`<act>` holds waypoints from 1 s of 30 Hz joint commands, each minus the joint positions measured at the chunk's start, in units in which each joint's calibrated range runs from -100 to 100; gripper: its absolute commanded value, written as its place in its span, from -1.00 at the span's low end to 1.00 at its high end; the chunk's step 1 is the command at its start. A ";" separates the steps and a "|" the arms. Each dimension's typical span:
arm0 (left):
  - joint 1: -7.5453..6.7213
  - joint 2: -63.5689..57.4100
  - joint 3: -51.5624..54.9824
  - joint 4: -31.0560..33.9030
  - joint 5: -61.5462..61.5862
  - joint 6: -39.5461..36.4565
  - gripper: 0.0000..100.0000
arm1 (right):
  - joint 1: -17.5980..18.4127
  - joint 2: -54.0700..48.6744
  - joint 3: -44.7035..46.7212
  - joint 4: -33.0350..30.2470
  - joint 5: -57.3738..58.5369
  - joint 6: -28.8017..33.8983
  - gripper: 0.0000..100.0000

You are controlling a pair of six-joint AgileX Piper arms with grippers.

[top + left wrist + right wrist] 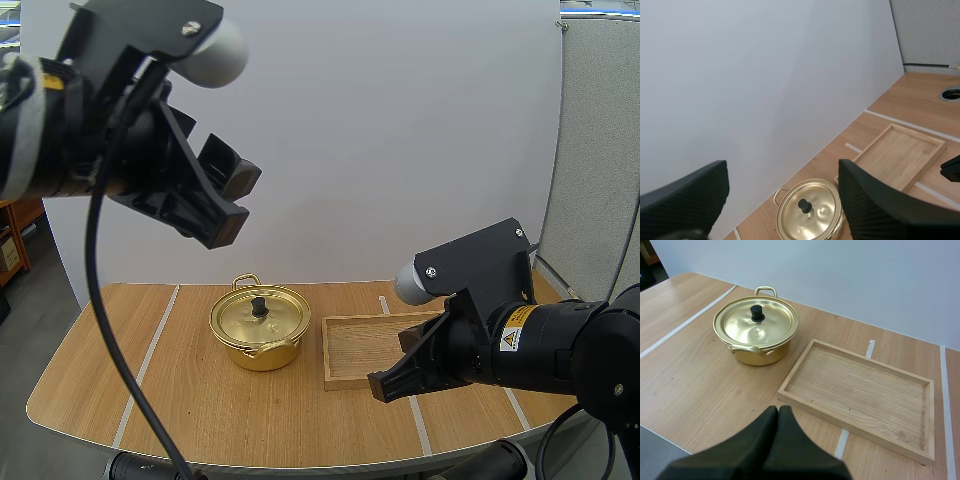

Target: Open the pot, put the pineapple inside, and close it

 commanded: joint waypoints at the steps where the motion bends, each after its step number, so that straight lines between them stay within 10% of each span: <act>1: -0.15 -4.38 1.06 0.09 0.25 -2.69 1.00 | -0.15 -0.52 0.22 0.13 0.33 -0.50 -1.00; 11: -0.15 -12.03 16.13 0.09 0.25 -3.11 0.94 | -0.46 -0.52 0.22 0.13 0.33 -0.48 -1.00; 15: -0.15 -14.78 19.93 -0.01 0.25 -3.48 0.09 | -1.29 -0.52 0.22 0.13 0.33 -0.48 -1.00; 18: -0.15 -17.39 22.95 -0.01 0.25 -3.48 -1.00 | -1.68 -1.05 0.22 0.13 -0.03 -0.48 -1.00; 30: 0.46 -23.77 28.86 0.74 -6.85 -8.84 -1.00 | -4.94 -7.21 -0.07 1.55 -3.61 -0.48 -1.00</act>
